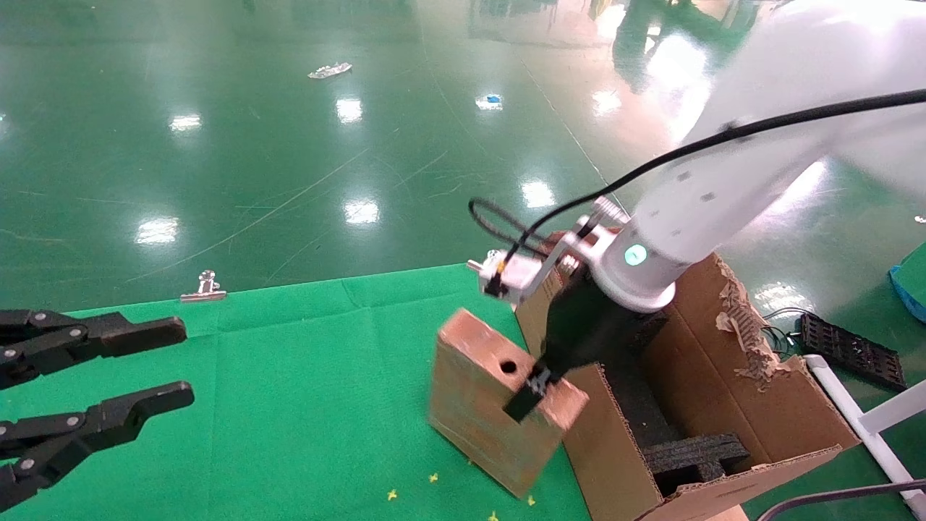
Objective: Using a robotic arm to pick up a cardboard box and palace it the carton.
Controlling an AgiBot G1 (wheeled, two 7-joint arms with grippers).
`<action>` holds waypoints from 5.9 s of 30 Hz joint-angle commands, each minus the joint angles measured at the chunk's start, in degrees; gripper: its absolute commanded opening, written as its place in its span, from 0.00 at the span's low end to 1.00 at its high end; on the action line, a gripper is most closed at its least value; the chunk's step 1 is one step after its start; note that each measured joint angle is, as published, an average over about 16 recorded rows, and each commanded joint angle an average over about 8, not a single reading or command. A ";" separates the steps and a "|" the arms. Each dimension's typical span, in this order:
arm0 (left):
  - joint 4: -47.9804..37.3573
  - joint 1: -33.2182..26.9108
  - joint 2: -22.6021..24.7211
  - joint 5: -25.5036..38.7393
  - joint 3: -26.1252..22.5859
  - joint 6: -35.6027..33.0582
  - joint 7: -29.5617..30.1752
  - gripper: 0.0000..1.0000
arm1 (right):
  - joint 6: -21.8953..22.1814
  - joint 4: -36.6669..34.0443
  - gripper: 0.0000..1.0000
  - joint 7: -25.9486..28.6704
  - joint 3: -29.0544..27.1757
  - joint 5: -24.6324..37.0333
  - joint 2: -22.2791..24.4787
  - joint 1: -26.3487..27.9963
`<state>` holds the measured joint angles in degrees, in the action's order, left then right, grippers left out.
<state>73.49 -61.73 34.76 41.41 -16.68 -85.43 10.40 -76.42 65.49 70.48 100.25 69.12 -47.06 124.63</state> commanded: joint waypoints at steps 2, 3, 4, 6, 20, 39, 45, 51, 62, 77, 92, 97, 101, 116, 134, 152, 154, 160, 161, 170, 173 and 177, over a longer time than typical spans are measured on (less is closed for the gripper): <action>0.00 0.00 0.00 -0.01 -0.01 0.00 -0.01 0.00 | 2.20 1.70 0.00 -3.84 -2.35 -1.88 3.98 1.27; 0.00 0.00 -0.01 -0.01 -0.01 0.01 -0.01 0.00 | 2.70 1.41 0.00 -5.40 -3.32 -2.62 5.52 2.02; 0.00 0.00 -0.01 -0.01 -0.02 0.01 -0.01 0.00 | 3.14 0.78 0.00 -6.94 -4.30 -3.28 7.05 2.90; 0.00 -0.01 -0.01 -0.02 -0.02 0.01 -0.01 0.00 | 3.59 -1.19 0.00 -9.57 -5.98 -4.13 9.77 4.82; 0.00 -0.02 -0.03 -0.05 -0.07 0.03 -0.04 0.40 | -0.20 -23.59 0.00 -18.67 -6.11 4.51 17.73 12.62; 0.00 -0.03 -0.06 -0.09 -0.14 0.06 -0.07 1.00 | -2.68 -44.71 0.00 -19.42 -0.14 7.52 10.66 -1.22; 0.00 -0.03 -0.06 -0.11 -0.16 0.07 -0.08 1.00 | -2.05 -50.12 0.00 -19.73 0.20 7.35 7.53 -4.65; 0.00 -0.04 -0.07 -0.12 -0.18 0.08 -0.09 1.00 | 0.27 -54.89 0.00 -20.35 -0.11 6.42 4.96 -9.06; 0.00 -0.05 -0.09 -0.15 -0.21 0.09 -0.11 1.00 | 7.20 -59.45 0.00 -22.80 -2.48 2.34 1.71 -19.39; 0.00 -0.06 -0.11 -0.18 -0.26 0.11 -0.13 1.00 | 13.98 -61.93 0.23 -27.27 -4.61 -0.91 -0.45 -27.40; 0.00 -0.07 -0.13 -0.21 -0.31 0.13 -0.15 1.00 | 12.16 -63.91 1.00 -29.31 -4.05 -0.06 -0.82 -25.60; 0.00 -0.07 -0.13 -0.22 -0.32 0.14 -0.16 1.00 | 11.91 -64.54 1.00 -29.00 -3.64 0.53 -1.26 -25.01; 0.00 -0.07 -0.14 -0.23 -0.34 0.15 -0.17 1.00 | 11.73 -64.76 1.00 -28.97 -3.55 0.67 -1.40 -24.65; 0.00 -0.08 -0.16 -0.26 -0.38 0.17 -0.19 1.00 | 11.47 -64.33 1.00 -31.28 -3.80 0.35 -1.21 -21.95; 0.00 -0.10 -0.18 -0.30 -0.44 0.19 -0.22 1.00 | 7.24 -60.54 1.00 -41.41 -6.95 -3.66 4.04 -4.93; -0.06 -0.11 -0.19 -0.33 -0.48 0.19 -0.25 1.00 | 5.18 -49.57 1.00 -47.44 -17.62 -8.07 6.94 -10.06; -0.06 -0.11 -0.19 -0.33 -0.49 0.19 -0.25 1.00 | 4.62 -47.35 1.00 -47.91 -20.20 -8.81 7.13 -12.11; -0.07 -0.12 -0.20 -0.34 -0.51 0.19 -0.26 1.00 | 2.95 -40.68 1.00 -49.33 -27.90 -11.03 7.72 -18.23; -0.07 -0.12 -0.20 -0.35 -0.51 0.19 -0.27 1.00 | 2.67 -39.57 1.00 -49.57 -29.18 -11.40 7.82 -19.25; -0.07 -0.13 -0.21 -0.36 -0.54 0.20 -0.28 1.00 | 0.18 -29.63 1.00 -51.69 -40.67 -14.71 8.70 -28.40; -0.07 -0.13 -0.21 -0.37 -0.54 0.21 -0.28 1.00 | -0.66 -26.26 1.00 -52.41 -44.56 -15.83 9.00 -31.49; -0.07 -0.13 -0.22 -0.38 -0.56 0.21 -0.29 1.00 | -1.78 -21.81 1.00 -53.36 -49.70 -17.31 9.39 -35.58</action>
<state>73.42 -61.86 34.55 41.04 -17.24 -85.22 10.11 -78.20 43.66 17.13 50.58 51.82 -37.67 89.07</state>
